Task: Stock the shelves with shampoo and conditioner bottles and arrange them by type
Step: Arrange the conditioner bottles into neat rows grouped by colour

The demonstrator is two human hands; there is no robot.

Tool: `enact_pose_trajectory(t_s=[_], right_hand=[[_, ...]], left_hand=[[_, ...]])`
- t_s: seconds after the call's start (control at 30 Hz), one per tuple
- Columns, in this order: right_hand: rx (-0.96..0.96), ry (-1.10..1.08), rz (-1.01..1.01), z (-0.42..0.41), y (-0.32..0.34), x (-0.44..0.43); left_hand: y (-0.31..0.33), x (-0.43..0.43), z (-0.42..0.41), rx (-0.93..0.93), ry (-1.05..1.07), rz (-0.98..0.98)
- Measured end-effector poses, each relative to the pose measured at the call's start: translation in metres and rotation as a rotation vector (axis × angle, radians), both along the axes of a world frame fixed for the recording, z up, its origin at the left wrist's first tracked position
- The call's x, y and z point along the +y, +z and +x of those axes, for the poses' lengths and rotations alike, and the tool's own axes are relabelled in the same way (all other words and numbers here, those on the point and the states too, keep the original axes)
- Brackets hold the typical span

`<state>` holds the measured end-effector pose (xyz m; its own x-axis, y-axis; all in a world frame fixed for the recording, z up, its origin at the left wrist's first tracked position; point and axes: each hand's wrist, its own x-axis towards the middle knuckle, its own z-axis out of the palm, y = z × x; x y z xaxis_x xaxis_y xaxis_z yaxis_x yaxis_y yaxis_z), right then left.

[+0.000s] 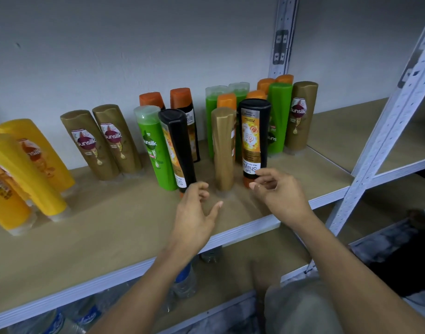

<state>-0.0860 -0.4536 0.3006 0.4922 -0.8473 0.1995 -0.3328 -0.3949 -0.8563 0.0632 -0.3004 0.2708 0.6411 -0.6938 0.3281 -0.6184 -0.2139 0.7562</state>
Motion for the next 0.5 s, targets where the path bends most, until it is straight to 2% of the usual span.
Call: enact_pose_trajectory(t_s=[0.1, 0.27, 0.5], right_hand=[[-0.055, -0.091, 0.016, -0.025, 0.000, -0.018], [-0.128, -0.256, 0.028, -0.050, -0.001, -0.060], [-0.210, -0.300, 0.007, -0.031, 0.006, -0.145]], left_hand=[[0.002, -0.014, -0.006, 0.044, -0.075, 0.057], [0.010, -0.052, -0.012, 0.131, 0.036, 0.019], [0.006, -0.064, -0.014, 0.057, 0.102, 0.052]])
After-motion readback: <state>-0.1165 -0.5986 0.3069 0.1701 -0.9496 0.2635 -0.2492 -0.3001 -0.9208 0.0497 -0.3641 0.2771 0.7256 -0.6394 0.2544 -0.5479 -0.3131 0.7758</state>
